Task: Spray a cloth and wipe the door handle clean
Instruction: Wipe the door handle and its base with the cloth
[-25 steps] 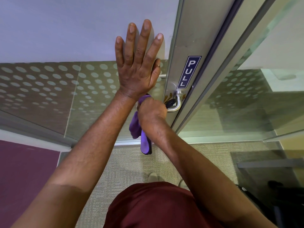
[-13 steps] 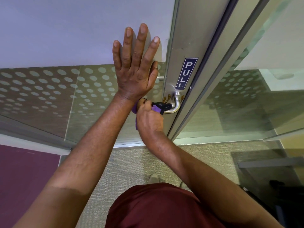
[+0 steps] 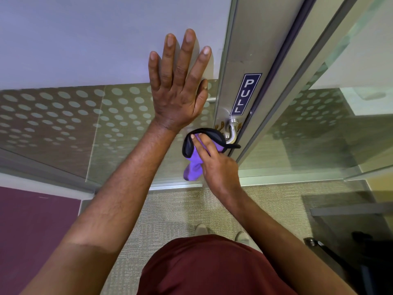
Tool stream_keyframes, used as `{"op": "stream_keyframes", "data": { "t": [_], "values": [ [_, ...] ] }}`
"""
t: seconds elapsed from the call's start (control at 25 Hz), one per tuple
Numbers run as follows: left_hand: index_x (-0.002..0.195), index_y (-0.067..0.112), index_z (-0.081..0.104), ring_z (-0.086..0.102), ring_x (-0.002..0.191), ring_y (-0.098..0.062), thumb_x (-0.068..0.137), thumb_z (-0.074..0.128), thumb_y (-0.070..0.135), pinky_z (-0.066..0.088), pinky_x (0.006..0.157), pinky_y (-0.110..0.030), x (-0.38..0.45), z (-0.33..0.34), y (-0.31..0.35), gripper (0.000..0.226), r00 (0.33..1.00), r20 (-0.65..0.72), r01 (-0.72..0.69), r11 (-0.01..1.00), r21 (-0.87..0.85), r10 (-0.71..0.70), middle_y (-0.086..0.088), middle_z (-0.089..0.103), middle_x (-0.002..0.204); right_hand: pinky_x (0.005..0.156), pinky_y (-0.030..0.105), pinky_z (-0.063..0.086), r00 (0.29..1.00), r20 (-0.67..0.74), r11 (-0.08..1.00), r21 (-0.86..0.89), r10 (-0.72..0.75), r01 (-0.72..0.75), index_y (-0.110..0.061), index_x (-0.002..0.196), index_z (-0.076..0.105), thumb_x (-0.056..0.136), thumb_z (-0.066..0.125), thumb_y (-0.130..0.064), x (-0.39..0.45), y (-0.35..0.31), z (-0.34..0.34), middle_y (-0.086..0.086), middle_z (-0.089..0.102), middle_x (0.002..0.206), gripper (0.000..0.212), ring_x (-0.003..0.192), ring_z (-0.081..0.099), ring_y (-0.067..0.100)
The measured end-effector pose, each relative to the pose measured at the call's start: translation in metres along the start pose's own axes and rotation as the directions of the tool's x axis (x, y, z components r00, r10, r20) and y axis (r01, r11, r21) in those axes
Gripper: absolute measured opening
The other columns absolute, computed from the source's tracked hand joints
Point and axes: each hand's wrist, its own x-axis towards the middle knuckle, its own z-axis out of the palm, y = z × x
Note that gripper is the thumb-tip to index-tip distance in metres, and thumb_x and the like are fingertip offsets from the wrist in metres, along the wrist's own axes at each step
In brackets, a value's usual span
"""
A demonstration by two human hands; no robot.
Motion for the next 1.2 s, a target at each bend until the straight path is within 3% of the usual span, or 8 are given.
{"op": "stream_keyframes", "data": {
  "t": [0.2, 0.36, 0.52, 0.64, 0.72, 0.84, 1.04, 1.2],
  "values": [
    [0.150, 0.020, 0.038, -0.010, 0.157, -0.020, 0.097, 0.058, 0.030, 0.001, 0.126, -0.047, -0.002, 0.000, 0.000, 0.057, 1.000, 0.005, -0.003, 1.000, 0.018, 0.003, -0.015, 0.033, 0.153, 0.050, 0.031, 0.050, 0.990, -0.123, 0.996, 0.072, 0.069, -0.060, -0.028, 0.158, 0.032, 0.082, 0.069, -0.002, -0.016, 0.040, 0.008, -0.008, 0.036, 0.164, 0.089, 0.057, 0.061, 0.026],
    [0.147, 0.018, 0.042, 0.030, 0.145, -0.040, 0.095, 0.062, 0.027, 0.001, 0.126, -0.046, -0.002, 0.001, 0.002, 0.057, 1.000, -0.019, -0.023, 0.999, 0.032, 0.023, -0.021, 0.049, 0.147, 0.064, 0.037, 0.050, 0.940, -0.103, 0.889, 0.371, 0.325, -0.267, -0.028, 0.156, 0.035, 0.089, 0.058, -0.014, -0.020, 0.059, 0.013, -0.011, 0.044, 0.158, 0.072, 0.083, 0.061, 0.031],
    [0.148, 0.019, 0.040, 0.023, 0.153, -0.033, 0.097, 0.057, 0.027, 0.001, 0.126, -0.046, -0.002, 0.002, 0.002, 0.055, 0.999, -0.018, -0.028, 0.999, 0.029, 0.028, -0.021, 0.046, 0.150, 0.073, 0.043, 0.043, 0.872, -0.061, 0.712, 0.607, 0.486, -0.354, -0.015, 0.092, 0.060, 0.098, 0.040, -0.023, -0.027, 0.060, 0.024, 0.007, 0.059, 0.085, 0.022, 0.082, 0.042, 0.021],
    [0.148, 0.020, 0.038, 0.011, 0.158, -0.026, 0.097, 0.055, 0.028, 0.000, 0.126, -0.046, -0.002, 0.003, 0.001, 0.055, 1.000, -0.013, -0.018, 1.000, 0.015, 0.019, -0.019, 0.041, 0.151, 0.077, 0.039, 0.038, 0.843, 0.075, 0.568, 0.706, 0.533, -0.423, -0.020, 0.079, 0.053, 0.099, 0.038, -0.038, -0.039, 0.054, 0.024, 0.005, 0.050, 0.083, 0.031, 0.087, 0.043, 0.022],
    [0.148, 0.019, 0.040, 0.026, 0.150, -0.035, 0.096, 0.056, 0.027, -0.001, 0.126, -0.045, -0.001, 0.003, 0.002, 0.054, 0.999, -0.015, -0.032, 0.999, 0.009, 0.032, -0.022, 0.047, 0.148, 0.086, 0.038, 0.040, 0.739, 0.147, 0.367, 0.794, 0.657, -0.484, -0.029, 0.082, 0.056, 0.100, 0.043, -0.043, -0.040, 0.052, 0.015, 0.005, 0.050, 0.094, 0.027, 0.095, 0.047, 0.021],
    [0.148, 0.020, 0.037, -0.004, 0.159, -0.020, 0.097, 0.055, 0.027, 0.000, 0.126, -0.046, 0.000, 0.002, 0.001, 0.055, 1.000, -0.009, -0.007, 1.000, -0.012, 0.006, -0.017, 0.035, 0.152, 0.093, 0.030, 0.046, 0.577, 0.166, 0.051, 0.939, 0.800, -0.341, -0.027, 0.108, 0.066, 0.107, 0.046, -0.032, -0.036, 0.057, -0.009, 0.004, 0.063, 0.108, 0.021, 0.100, 0.059, 0.011],
    [0.148, 0.019, 0.039, -0.011, 0.156, -0.017, 0.095, 0.058, 0.025, 0.001, 0.126, -0.047, 0.001, 0.002, 0.002, 0.056, 1.000, -0.022, 0.011, 1.000, -0.024, -0.012, -0.017, 0.034, 0.151, 0.095, 0.025, 0.053, 0.474, 0.179, -0.071, 0.969, 0.862, -0.238, -0.030, 0.114, 0.062, 0.111, 0.043, -0.026, -0.020, 0.054, -0.039, -0.018, 0.072, 0.105, 0.020, 0.105, 0.067, 0.001],
    [0.148, 0.020, 0.038, -0.013, 0.156, -0.016, 0.097, 0.055, 0.027, 0.000, 0.126, -0.046, 0.000, 0.002, 0.002, 0.054, 1.000, -0.016, 0.012, 1.000, -0.026, -0.013, -0.016, 0.033, 0.151, 0.106, 0.040, 0.052, 0.449, 0.111, -0.032, 0.983, 0.887, -0.179, -0.012, 0.129, 0.059, 0.108, 0.049, -0.025, -0.012, 0.054, -0.052, 0.003, 0.070, 0.120, 0.026, 0.115, 0.066, 0.013]
  ]
}}
